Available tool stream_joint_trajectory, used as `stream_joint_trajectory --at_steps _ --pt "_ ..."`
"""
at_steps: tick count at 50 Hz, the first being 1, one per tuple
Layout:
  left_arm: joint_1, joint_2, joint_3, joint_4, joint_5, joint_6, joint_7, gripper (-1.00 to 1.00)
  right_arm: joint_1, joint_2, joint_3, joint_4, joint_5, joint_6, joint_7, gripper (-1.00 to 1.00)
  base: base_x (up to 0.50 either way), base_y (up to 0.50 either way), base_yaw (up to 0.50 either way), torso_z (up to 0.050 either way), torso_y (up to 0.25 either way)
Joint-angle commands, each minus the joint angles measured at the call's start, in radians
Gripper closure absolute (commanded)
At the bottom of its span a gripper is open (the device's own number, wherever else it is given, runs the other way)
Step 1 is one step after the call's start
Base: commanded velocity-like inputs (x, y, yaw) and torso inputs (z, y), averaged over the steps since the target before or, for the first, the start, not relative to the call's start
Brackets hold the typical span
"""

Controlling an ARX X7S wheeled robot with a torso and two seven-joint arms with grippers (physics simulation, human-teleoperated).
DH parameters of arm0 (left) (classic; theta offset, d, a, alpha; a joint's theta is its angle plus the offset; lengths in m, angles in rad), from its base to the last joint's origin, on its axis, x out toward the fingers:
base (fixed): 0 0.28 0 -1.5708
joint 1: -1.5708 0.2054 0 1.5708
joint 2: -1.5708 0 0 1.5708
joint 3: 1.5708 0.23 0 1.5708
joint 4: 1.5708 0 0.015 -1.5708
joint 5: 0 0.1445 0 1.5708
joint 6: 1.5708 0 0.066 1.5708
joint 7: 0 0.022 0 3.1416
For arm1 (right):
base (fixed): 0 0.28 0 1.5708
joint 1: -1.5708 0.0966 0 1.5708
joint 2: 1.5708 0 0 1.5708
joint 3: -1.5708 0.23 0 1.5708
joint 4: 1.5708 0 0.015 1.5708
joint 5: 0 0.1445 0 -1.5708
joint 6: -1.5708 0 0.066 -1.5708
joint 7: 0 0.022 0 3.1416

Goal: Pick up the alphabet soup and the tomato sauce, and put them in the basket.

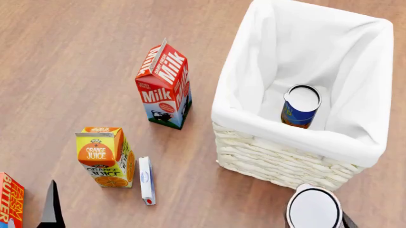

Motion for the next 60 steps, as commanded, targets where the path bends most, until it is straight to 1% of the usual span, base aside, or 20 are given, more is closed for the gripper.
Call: stream_joint_trajectory --at_steps 1,10,21,24,26,27,30,31,35,38,43,45,46,48,50,52,55,60 --pt "-0.003 0.026 -0.027 -0.01 -0.033 0.007 0.057 -1.0 0.01 0.127 0.065 -0.093 -0.008 -0.039 0.039 1.0 0.0 0.0 0.0 0.0 0.0" --pt "-0.003 0.027 -0.02 -0.016 -0.03 0.009 0.059 -1.0 0.043 0.222 0.105 -0.137 0.055 -0.086 0.059 1.0 0.0 0.0 0.0 0.0 0.0" --pt "-0.004 0.027 -0.015 -0.018 -0.028 0.009 0.059 -1.0 0.176 0.225 0.242 -0.175 0.245 0.049 0.0 1.0 0.0 0.0 0.0 0.0 0.0" --pt "-0.003 0.029 -0.012 -0.018 -0.025 0.01 0.057 -1.0 0.216 0.225 0.284 -0.157 0.324 0.073 -0.05 1.0 0.0 0.0 0.0 0.0 0.0" --pt "-0.004 0.031 0.002 -0.014 -0.016 0.005 0.059 -1.0 0.217 0.225 0.285 -0.129 0.42 0.048 -0.071 1.0 0.0 0.0 0.0 0.0 0.0" --pt "-0.003 0.031 0.006 -0.011 -0.014 0.005 0.059 -1.0 0.218 0.225 0.287 -0.121 0.426 0.027 -0.08 1.0 0.0 0.0 0.0 0.0 0.0" --pt "-0.005 0.032 0.005 -0.018 -0.019 0.009 0.065 -1.0 0.236 0.225 0.307 -0.086 0.459 0.038 -0.123 1.0 0.0 0.0 0.0 0.0 0.0" --pt "-0.006 0.03 0.002 -0.015 -0.023 0.006 0.063 -1.0 0.247 0.225 0.318 -0.063 0.477 0.076 -0.14 1.0 0.0 0.0 0.0 0.0 0.0" --pt "-0.006 0.031 0.003 -0.019 -0.019 0.011 0.063 -1.0 0.258 0.223 0.332 -0.038 0.503 0.083 -0.18 1.0 0.0 0.0 0.0 0.0 0.0" --pt "-0.006 0.032 0.005 -0.026 -0.017 0.015 0.064 -1.0 0.275 0.204 0.348 -0.017 0.528 0.125 -0.213 1.0 0.0 0.0 0.0 0.0 0.0" --pt "-0.005 0.029 0.004 -0.017 -0.02 0.01 0.061 -1.0 0.414 0.125 0.421 0.012 0.66 0.358 -0.294 1.0 0.0 0.0 0.0 0.0 0.002" --pt "-0.005 0.029 0.004 -0.017 -0.02 0.009 0.06 -1.0 0.467 0.094 0.434 0.022 0.681 0.429 -0.317 1.0 0.0 0.0 0.0 0.0 0.0" --pt "-0.006 0.028 0.003 -0.016 -0.021 0.008 0.059 -1.0 0.519 0.069 0.441 0.031 0.702 0.5 -0.334 1.0 0.0 0.0 0.0 0.0 0.0" --pt "-0.008 0.029 0.002 -0.02 -0.021 0.01 0.06 -1.0 0.594 0.03 0.446 0.046 0.723 0.588 -0.351 1.0 0.0 0.0 0.0 0.0 0.0" --pt "-0.008 0.03 0.004 -0.025 -0.02 0.013 0.062 -1.0 0.636 0.002 0.445 0.066 0.743 0.635 -0.36 1.0 0.0 0.0 0.0 0.0 0.0" --pt "-0.008 0.029 0.007 -0.019 -0.019 0.007 0.06 -1.0 0.674 -0.036 0.443 0.11 0.82 0.672 -0.361 1.0 0.0 0.0 0.0 0.0 0.0" --pt "-0.008 0.029 0.009 -0.021 -0.017 0.011 0.061 -1.0 0.734 -0.072 0.433 0.125 0.825 0.735 -0.371 1.0 0.0 0.0 0.0 0.003 0.0" --pt "-0.009 0.029 0.007 -0.024 -0.021 0.012 0.061 -1.0 0.907 -0.155 0.415 0.195 0.877 0.882 -0.384 1.0 0.0 0.0 0.0 0.0 0.0"
